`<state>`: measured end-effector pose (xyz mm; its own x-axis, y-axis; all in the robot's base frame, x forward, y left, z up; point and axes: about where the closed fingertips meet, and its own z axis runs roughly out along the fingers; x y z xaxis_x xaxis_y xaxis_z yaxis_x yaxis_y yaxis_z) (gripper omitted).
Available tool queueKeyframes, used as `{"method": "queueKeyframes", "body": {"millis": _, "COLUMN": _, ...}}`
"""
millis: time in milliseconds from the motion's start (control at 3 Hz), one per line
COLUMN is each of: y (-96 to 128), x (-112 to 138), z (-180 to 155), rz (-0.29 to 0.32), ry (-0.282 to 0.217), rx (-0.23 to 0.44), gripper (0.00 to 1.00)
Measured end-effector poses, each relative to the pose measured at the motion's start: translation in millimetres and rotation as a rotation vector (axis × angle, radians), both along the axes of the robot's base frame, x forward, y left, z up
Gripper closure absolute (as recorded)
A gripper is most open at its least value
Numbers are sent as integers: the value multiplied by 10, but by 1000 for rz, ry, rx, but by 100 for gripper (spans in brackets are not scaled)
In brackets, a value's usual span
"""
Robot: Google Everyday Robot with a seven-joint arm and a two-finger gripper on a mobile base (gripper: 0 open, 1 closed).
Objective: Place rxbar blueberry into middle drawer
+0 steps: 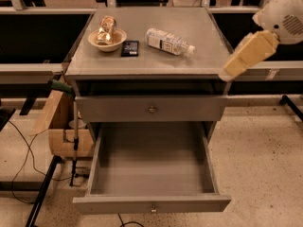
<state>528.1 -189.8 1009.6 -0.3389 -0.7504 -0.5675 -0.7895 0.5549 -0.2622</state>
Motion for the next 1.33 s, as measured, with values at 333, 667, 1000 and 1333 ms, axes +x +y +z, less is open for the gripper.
{"method": "queueKeyframes", "body": {"millis": 333, "y": 265, "x": 570, "z": 56, "rz": 2, "ry": -38, "rx": 85, "gripper": 0}}
{"method": "queueKeyframes", "body": {"millis": 667, "y": 548, "x": 1180, "z": -63, "rz": -45, "ry": 3, "rx": 170, "gripper": 0}}
{"method": "queueKeyframes", "body": {"millis": 1000, "y": 548, "x": 1180, "z": -63, "rz": -45, "ry": 3, "rx": 170, "gripper": 0}}
{"method": "queueKeyframes", "body": {"millis": 1333, "y": 563, "x": 1196, "z": -78, "rz": -55, "ry": 1, "rx": 190, "gripper": 0}}
